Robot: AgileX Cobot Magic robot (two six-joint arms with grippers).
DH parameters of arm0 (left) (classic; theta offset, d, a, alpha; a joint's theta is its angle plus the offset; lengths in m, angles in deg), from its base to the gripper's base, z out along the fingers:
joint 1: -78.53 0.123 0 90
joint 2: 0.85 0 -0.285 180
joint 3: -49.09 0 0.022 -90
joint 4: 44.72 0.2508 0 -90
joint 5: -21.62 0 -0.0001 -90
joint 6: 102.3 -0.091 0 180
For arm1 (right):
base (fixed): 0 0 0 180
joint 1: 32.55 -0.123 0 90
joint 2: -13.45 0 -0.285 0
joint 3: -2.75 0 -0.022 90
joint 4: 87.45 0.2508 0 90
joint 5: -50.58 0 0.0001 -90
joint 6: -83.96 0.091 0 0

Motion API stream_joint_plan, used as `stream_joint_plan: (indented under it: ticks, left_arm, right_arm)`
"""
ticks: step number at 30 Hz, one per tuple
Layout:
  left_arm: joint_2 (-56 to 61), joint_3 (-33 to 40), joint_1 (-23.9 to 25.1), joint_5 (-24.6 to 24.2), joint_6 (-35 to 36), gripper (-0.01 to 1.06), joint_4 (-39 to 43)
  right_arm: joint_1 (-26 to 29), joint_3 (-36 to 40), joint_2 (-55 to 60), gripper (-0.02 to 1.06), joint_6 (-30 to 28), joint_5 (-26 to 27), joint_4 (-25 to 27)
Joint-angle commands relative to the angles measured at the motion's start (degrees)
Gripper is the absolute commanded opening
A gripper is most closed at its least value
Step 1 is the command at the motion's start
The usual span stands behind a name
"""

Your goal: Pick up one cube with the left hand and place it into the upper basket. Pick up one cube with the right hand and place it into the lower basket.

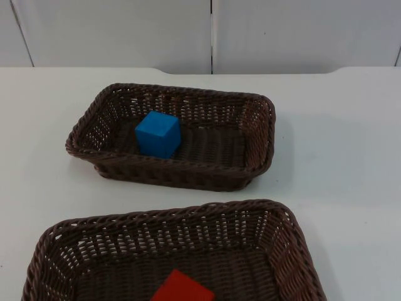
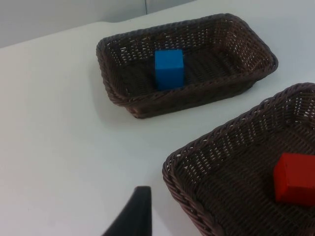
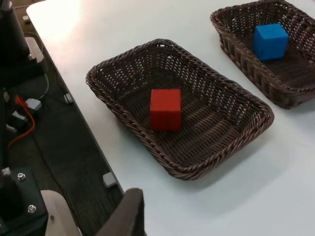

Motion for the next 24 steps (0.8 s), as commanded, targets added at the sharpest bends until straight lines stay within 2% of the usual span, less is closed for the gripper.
stream_joint_plan:
  ticks: [1,8,12,21,24]
  left_arm:
    - [0.24,0.2,-0.4,-0.33,0.39,1.05,0.39]
    - [0.24,0.2,-0.15,-0.33,0.39,1.05,0.53]
    - [0.24,0.2,1.98,-0.33,0.39,1.05,1.05]
    - [0.24,0.2,12.74,-0.33,0.39,1.05,1.05]
    - [0.24,0.2,14.88,-0.33,0.39,1.05,1.05]
  right_arm:
    - [-0.28,0.6,-0.22,1.05,0.58,0.38,0.29]
    - [-0.28,0.6,-0.22,1.05,0.58,0.38,0.29]
    - [0.33,0.6,-0.22,1.05,0.56,0.38,0.29]
    - [0.47,0.6,-0.22,1.05,0.56,0.38,0.29]
    - [0.47,0.6,-0.22,1.05,0.56,0.38,0.29]
